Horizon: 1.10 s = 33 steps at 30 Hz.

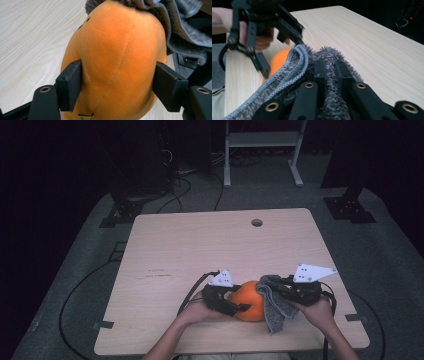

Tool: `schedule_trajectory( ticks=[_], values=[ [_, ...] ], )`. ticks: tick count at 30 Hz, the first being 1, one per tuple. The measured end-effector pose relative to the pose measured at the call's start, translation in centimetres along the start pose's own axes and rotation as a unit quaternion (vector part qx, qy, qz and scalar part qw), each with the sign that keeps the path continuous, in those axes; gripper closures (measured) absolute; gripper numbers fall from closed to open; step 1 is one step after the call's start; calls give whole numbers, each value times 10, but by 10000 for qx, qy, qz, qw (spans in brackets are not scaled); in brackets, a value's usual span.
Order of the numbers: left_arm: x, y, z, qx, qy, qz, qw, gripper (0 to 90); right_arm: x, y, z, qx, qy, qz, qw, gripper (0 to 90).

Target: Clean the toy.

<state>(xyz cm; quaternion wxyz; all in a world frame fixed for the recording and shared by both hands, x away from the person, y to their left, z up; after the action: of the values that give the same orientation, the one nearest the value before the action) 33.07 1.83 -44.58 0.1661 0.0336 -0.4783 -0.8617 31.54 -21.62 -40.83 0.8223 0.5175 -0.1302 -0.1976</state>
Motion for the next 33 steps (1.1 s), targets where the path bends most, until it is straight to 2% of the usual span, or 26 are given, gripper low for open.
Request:
schedule_trajectory(
  ticks=[2,5,7,9,11,12,14,15,16,18,21,23,26,28,30,31,33],
  values=[
    [0,1,-1,5,12,25,10000,280,0,-8,5,-25,-22,-101,9999,809],
    [4,3,-3,4,39,-98,9999,261,-4,-13,12,-19,11,-148,9999,809],
    [7,5,-5,-24,47,-213,9998,262,-8,-12,16,-45,23,-79,10000,809],
    [13,7,-8,-33,65,-494,9988,276,-12,-6,18,-4,173,-34,9998,809],
    [24,8,-12,-39,103,-838,9964,281,-17,5,16,36,411,42,9991,809],
    [29,9,-13,-94,124,-1068,9942,281,-20,11,13,9,462,145,9988,809],
    [37,7,-13,-200,183,-1416,9895,282,-25,19,4,-227,586,307,9975,809],
    [38,7,-12,-233,185,-1454,9889,281,-25,21,0,-361,634,345,9967,810],
    [37,5,-11,-218,155,-1426,9894,280,-24,21,-4,-409,688,342,9962,810],
    [35,2,-8,-173,107,-1352,9906,285,-18,18,-6,-386,764,188,9962,810],
    [35,-2,-6,-130,47,-1356,9907,286,-8,9,-3,-352,661,-38,9972,810],
    [35,-2,-5,-119,37,-1343,9909,280,1,-1,0,-346,592,-285,9972,810],
    [35,0,-8,-59,67,-1253,9921,214,7,-14,6,-384,521,-508,9966,810],
    [37,4,-10,-99,80,-1188,9928,163,7,-16,9,-341,486,-516,9969,810],
    [40,7,-13,-145,160,-1258,9918,113,1,-11,10,-288,577,-482,9968,810],
    [41,7,-14,-148,163,-1295,9913,108,-5,-5,9,-249,680,-418,9965,810],
    [41,6,-14,-157,141,-1304,9912,135,-17,7,5,-263,775,-96,9966,809]
  ],
)
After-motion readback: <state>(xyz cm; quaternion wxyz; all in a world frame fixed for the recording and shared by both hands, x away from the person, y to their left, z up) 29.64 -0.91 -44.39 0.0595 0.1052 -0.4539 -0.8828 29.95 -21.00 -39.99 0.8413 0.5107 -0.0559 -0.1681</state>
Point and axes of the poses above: each handheld gripper's, and its own axes: z roughly backward along the jaws, y roughly out of its top, x roughly to its right, the point moved 3 cm from there along -z, roughly forward along the jaws, and after that the axes turned 4 degrees about y, right-handed, at the moved point
